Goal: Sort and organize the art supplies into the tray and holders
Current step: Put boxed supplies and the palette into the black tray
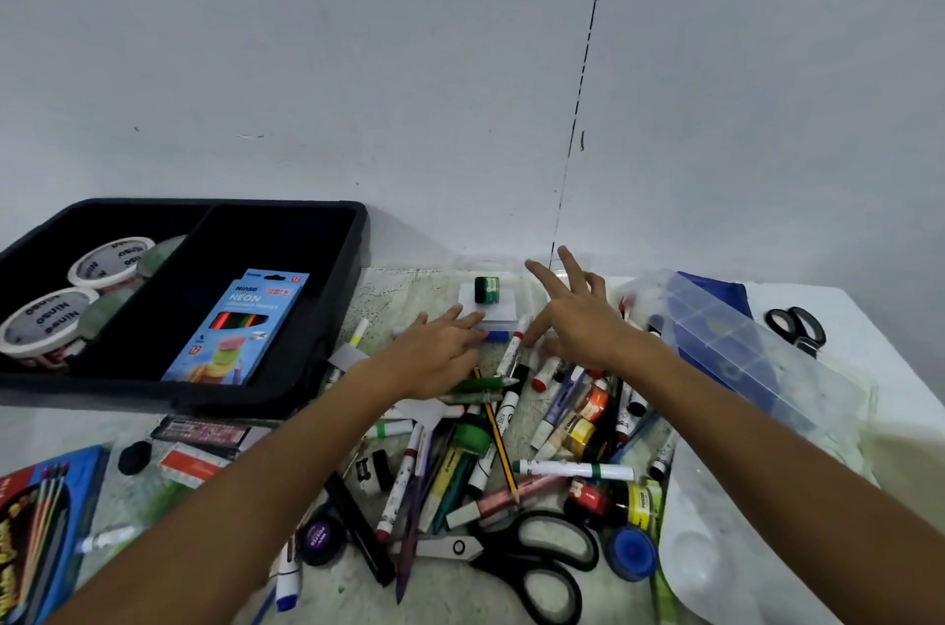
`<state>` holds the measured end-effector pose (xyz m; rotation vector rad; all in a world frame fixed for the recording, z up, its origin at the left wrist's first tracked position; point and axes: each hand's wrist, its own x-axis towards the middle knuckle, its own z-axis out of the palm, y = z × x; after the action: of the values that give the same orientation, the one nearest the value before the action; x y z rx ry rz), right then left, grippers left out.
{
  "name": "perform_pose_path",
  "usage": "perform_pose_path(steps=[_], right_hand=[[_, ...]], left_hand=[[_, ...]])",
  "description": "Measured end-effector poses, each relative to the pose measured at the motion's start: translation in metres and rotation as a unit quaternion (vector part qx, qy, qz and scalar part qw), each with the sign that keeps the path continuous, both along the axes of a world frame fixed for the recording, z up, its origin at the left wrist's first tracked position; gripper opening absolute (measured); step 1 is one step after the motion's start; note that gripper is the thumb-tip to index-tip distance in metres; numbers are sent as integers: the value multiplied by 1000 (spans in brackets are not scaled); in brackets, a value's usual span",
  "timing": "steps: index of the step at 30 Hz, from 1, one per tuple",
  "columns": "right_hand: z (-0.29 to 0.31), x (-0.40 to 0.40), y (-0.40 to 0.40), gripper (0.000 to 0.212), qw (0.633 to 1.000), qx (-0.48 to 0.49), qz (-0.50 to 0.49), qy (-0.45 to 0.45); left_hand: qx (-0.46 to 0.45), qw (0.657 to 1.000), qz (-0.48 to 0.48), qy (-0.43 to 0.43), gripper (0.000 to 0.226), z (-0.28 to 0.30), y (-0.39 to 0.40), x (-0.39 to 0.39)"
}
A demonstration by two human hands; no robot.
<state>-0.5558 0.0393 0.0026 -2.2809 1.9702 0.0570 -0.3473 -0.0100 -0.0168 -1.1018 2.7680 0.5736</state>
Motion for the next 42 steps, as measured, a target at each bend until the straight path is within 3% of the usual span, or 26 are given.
perform_pose_path(steps=[6, 13, 17, 20, 24, 34, 39, 42], right_hand=[[-2, 3, -3, 27, 1000, -5, 15, 18], [-11, -10, 2, 12, 996, -66, 56, -21], [-1, -13, 8, 11, 972, -90, 20, -216], [23, -13, 15, 8, 898, -56, -34, -436], [42, -11, 29, 11, 851, -77, -49, -518], [39, 7, 68, 11, 815, -117, -75, -563], [38, 12, 85, 12, 832, -95, -99, -538], [38, -7, 95, 13, 874, -148, -161, -435]], left_hand=[[62, 995, 46, 64, 44, 1, -4, -1], [58, 994, 49, 78, 45, 7, -1, -3], [-1, 978, 65, 198, 34, 11, 3, -4], [17, 944, 106, 313, 25, 21, 9, -9], [101, 888, 136, 428, 15, 41, 26, -22], [250, 786, 208, 526, 8, 53, 66, -28], [281, 765, 227, 533, 7, 49, 77, -19], [305, 770, 213, 519, 7, 47, 81, -17]])
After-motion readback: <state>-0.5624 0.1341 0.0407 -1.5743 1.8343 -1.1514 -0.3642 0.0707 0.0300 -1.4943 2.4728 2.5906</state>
